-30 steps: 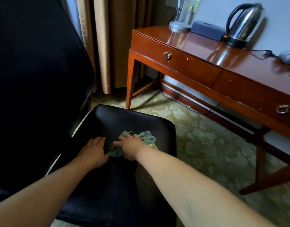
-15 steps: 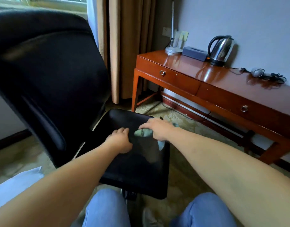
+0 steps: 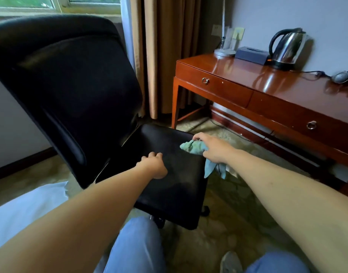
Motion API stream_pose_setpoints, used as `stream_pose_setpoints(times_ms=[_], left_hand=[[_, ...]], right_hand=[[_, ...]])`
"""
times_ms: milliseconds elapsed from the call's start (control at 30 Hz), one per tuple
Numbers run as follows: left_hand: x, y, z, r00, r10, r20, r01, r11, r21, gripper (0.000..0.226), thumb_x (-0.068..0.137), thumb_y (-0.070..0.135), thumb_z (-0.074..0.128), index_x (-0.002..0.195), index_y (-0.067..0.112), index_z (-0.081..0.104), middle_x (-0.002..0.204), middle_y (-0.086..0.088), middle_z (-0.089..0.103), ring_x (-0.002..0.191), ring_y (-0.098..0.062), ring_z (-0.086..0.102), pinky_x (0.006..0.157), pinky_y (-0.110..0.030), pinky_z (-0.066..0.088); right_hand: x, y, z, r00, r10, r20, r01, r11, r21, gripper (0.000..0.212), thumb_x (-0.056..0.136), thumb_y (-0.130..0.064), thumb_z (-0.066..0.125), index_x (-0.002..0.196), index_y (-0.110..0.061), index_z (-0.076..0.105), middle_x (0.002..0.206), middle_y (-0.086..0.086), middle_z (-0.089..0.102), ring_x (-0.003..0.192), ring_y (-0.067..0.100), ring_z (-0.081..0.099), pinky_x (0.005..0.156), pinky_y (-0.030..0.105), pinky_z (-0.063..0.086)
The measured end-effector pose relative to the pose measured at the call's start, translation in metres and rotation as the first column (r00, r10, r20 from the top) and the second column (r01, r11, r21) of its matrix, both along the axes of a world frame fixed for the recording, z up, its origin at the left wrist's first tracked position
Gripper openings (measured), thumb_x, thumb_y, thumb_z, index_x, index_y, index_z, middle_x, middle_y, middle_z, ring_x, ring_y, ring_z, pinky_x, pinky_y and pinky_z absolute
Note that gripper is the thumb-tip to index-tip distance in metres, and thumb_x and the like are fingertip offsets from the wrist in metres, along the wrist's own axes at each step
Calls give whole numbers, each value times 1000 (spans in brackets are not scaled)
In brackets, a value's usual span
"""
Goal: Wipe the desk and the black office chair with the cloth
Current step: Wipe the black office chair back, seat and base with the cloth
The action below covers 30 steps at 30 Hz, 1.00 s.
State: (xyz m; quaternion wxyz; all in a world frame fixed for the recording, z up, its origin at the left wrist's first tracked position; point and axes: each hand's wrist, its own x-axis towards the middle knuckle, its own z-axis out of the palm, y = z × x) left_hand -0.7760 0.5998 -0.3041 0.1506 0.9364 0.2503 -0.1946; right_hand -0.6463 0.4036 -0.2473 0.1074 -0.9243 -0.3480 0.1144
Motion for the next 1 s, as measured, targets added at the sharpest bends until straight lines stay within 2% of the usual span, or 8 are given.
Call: stream_pose_setpoints(times_ms=[133,233,333,400,567,733,900,1000], left_hand=[[22,3,-31,984,154,-93,-155,988,-4,75,94,38,48,158,23,10,162,-16,10,139,-48,27,109,-56,36],[41,21,-63,938,297,-179,-299,954,15,81,96,54,42,159,24,3,164,-19,0,143,-53,19,112,-62,29],[58,45,-98,897,357,-261,-360,932,40,87,88,75,25,157,33,-7,164,-19,-14,145,-56,5,110,-72,19],[68,55,-121,892,338,-301,-344,938,33,85,88,78,18,157,35,-8,164,-18,-18,148,-51,-8,110,-75,11],[95,56,-162,861,383,-333,-388,920,56,82,87,73,26,148,49,-24,156,-21,-35,143,-54,-24,106,-80,0],[90,66,-165,856,423,-296,-441,898,8,81,87,72,35,147,57,-17,159,-5,-36,136,-61,-29,100,-85,6],[82,90,-164,896,359,-260,-375,927,-13,88,73,83,37,139,67,-19,162,-5,-30,142,-56,-24,108,-77,8],[81,99,-154,899,344,-272,-365,930,-31,85,82,74,48,141,68,-12,162,5,-29,141,-57,-23,114,-71,13]], right_hand=[[29,2,-40,995,5,-100,1,998,62,62,87,-3,53,133,-44,46,133,0,53,95,19,59,74,34,49],[56,15,-75,985,60,-161,-53,997,49,62,88,-5,54,136,-43,47,131,-3,52,97,16,58,68,25,40],[85,35,-100,976,129,-175,-122,991,49,63,88,-7,57,139,-43,48,123,-8,51,106,19,59,80,27,42],[105,50,-111,974,160,-161,-153,987,54,64,87,-8,59,140,-44,47,127,-7,52,116,21,57,93,32,47],[163,98,-147,953,281,-113,-277,960,47,67,83,-9,57,141,-43,47,134,-3,53,127,27,49,103,43,45],[189,150,-166,911,401,-93,-400,916,33,68,82,-8,56,141,-42,47,129,-4,53,128,28,46,100,47,45],[209,189,-178,825,563,-49,-561,827,43,69,76,-12,53,136,-46,48,117,-1,56,121,32,50,96,51,48],[223,211,-187,789,614,-13,-613,788,57,71,77,-11,54,140,-44,48,122,1,58,122,34,50,99,50,46]])
